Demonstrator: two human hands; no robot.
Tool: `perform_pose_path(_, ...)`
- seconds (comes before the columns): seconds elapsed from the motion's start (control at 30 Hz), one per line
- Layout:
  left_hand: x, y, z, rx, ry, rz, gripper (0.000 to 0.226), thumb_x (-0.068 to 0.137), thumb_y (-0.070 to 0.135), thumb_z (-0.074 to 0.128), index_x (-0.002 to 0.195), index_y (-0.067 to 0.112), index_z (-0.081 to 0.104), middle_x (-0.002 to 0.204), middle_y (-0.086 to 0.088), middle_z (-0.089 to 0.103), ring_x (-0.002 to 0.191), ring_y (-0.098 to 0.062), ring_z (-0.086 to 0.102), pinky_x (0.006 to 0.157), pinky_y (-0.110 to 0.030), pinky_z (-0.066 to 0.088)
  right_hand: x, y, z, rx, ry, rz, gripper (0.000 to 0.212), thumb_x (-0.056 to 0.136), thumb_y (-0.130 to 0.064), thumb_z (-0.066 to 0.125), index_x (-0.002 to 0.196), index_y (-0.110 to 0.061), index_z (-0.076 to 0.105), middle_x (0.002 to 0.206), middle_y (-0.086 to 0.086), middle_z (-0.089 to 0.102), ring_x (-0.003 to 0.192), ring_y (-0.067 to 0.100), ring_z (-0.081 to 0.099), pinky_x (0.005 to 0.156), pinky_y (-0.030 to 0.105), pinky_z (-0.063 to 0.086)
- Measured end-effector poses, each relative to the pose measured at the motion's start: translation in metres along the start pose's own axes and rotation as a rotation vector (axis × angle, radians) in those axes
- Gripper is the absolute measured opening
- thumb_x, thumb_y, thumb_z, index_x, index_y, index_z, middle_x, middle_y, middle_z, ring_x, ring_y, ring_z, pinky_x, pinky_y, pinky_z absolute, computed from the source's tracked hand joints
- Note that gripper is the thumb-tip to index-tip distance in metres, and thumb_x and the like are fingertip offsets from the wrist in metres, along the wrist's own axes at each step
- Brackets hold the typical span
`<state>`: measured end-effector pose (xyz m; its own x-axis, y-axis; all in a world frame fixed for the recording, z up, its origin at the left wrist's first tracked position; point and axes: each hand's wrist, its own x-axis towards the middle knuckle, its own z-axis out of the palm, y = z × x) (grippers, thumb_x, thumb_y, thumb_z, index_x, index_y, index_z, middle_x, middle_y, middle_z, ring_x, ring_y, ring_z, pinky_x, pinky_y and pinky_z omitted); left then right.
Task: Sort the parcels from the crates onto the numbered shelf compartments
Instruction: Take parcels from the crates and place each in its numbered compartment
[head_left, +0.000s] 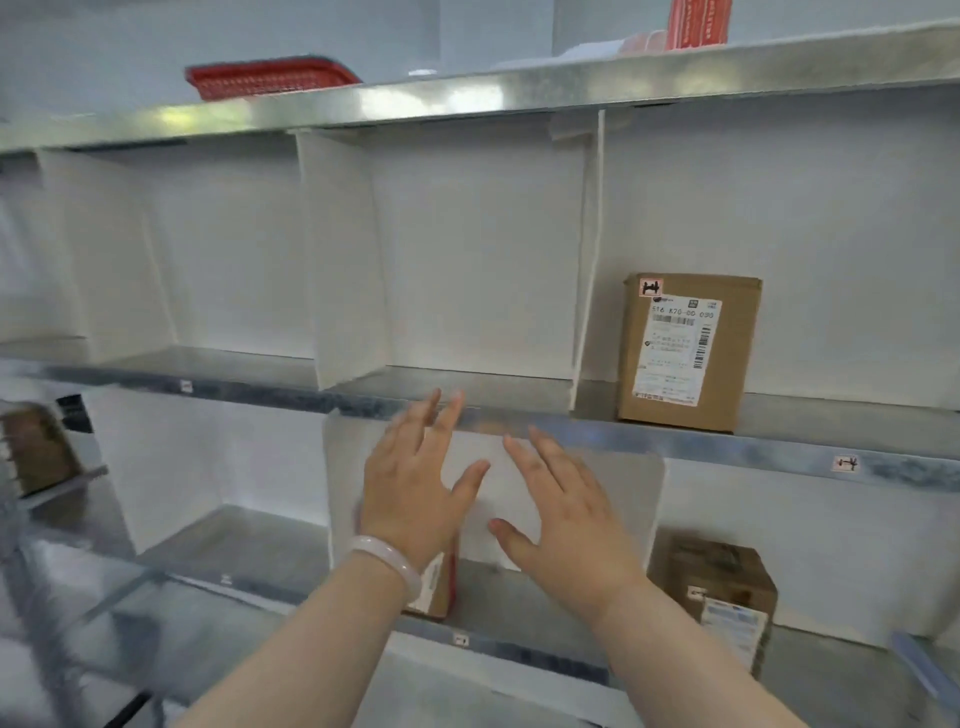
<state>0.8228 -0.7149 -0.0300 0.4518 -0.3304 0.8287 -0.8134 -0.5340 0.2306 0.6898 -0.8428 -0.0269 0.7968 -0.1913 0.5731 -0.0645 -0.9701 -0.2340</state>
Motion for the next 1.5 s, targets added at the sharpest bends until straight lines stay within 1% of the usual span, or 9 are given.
perform_pose_path(0.13,-0.04,-0.07,-0.077,0.176,-0.039,-0.083,0.07,0.089,0.054,0.058,0.15,0.026,0.037,0.152,-0.005,0.044,0.138,-0.026,0.041,0.113,-0.039,0.026,0.001,-0.088,0.046,0.041,-0.037,-0.129,0.075,0.09,-0.054,0.051,0.152,-0.036,0.013,0.161,-0.008,0.008,0.148,0.014,0.006,0.118,0.03,-0.002)
perform_pose_path(0.3,-0.112,-0.158,-0.182,0.294,-0.099,-0.169,0.071,0.085,0.045,0.071,0.146,0.02,0.045,0.147,-0.006,0.05,0.133,-0.027,0.048,0.112,-0.039,0.033,-0.014,-0.209,0.102,0.147,-0.142,-0.222,0.078,0.091,-0.058,0.046,0.152,-0.038,0.002,0.161,-0.01,-0.002,0.148,0.012,-0.002,0.118,0.031,-0.007)
perform_pose_path(0.47,-0.183,-0.224,-0.286,0.439,-0.11,-0.274,0.07,0.088,0.057,0.046,0.148,0.021,0.041,0.146,-0.007,0.051,0.132,-0.024,0.047,0.113,-0.038,0.036,-0.031,-0.329,0.151,0.258,-0.245,-0.373,0.079,0.088,-0.062,0.04,0.153,-0.034,0.003,0.162,-0.007,-0.001,0.149,0.013,-0.002,0.119,0.033,-0.004)
perform_pose_path(0.63,-0.25,-0.27,-0.385,0.603,-0.089,-0.434,0.071,0.087,0.059,0.046,0.148,0.023,0.042,0.145,-0.004,0.051,0.132,-0.022,0.047,0.11,-0.037,0.037,-0.043,-0.438,0.188,0.351,-0.32,-0.559,0.082,0.082,-0.068,0.029,0.153,-0.033,0.008,0.161,-0.004,0.009,0.148,0.015,0.005,0.12,0.034,0.002)
perform_pose_path(0.77,-0.295,-0.3,-0.45,0.714,-0.063,-0.562,0.07,0.088,0.058,0.044,0.147,0.02,0.044,0.145,-0.005,0.051,0.132,-0.024,0.048,0.109,-0.041,0.041,-0.047,-0.522,0.213,0.442,-0.363,-0.693,0.08,0.088,-0.063,0.043,0.153,-0.034,0.007,0.161,-0.003,0.01,0.148,0.014,0.006,0.121,0.037,0.009)
perform_pose_path(1.0,-0.349,-0.348,-0.523,0.86,-0.039,-0.778,0.069,0.088,0.057,0.053,0.148,0.024,0.042,0.148,-0.004,0.048,0.136,-0.025,0.044,0.11,-0.045,0.04,-0.05,-0.637,0.258,0.562,-0.456,-0.902,0.079,0.092,-0.059,0.046,0.153,-0.035,0.002,0.162,-0.007,0.001,0.148,0.012,-0.003,0.119,0.032,-0.001)
perform_pose_path(1.07,-0.352,-0.367,-0.539,0.915,-0.042,-0.812,0.069,0.088,0.051,0.061,0.148,0.022,0.042,0.148,-0.004,0.047,0.137,-0.023,0.042,0.112,-0.042,0.036,-0.04,-0.665,0.273,0.591,-0.457,-0.935,0.078,0.092,-0.059,0.046,0.153,-0.034,0.004,0.162,-0.006,0.004,0.148,0.012,0.001,0.118,0.031,0.001)
perform_pose_path(1.3,-0.355,-0.429,-0.577,1.014,-0.009,-0.971,0.07,0.089,0.055,0.056,0.15,0.03,0.034,0.151,0.006,0.041,0.139,-0.016,0.037,0.114,-0.042,0.036,-0.01,-0.752,0.325,0.682,-0.504,-1.078,0.078,0.091,-0.058,0.048,0.153,-0.034,0.007,0.161,-0.007,0.01,0.148,0.012,0.005,0.118,0.03,0.01)
perform_pose_path(1.5,-0.383,-0.468,-0.6,0.979,0.024,-1.175,0.069,0.093,0.054,0.055,0.153,0.037,0.026,0.159,0.007,0.029,0.148,-0.015,0.022,0.121,-0.041,0.023,-0.004,-0.818,0.365,0.745,-0.595,-1.123,0.077,0.09,-0.055,0.052,0.152,-0.035,0.012,0.16,-0.007,0.016,0.147,0.013,0.011,0.118,0.033,0.016)
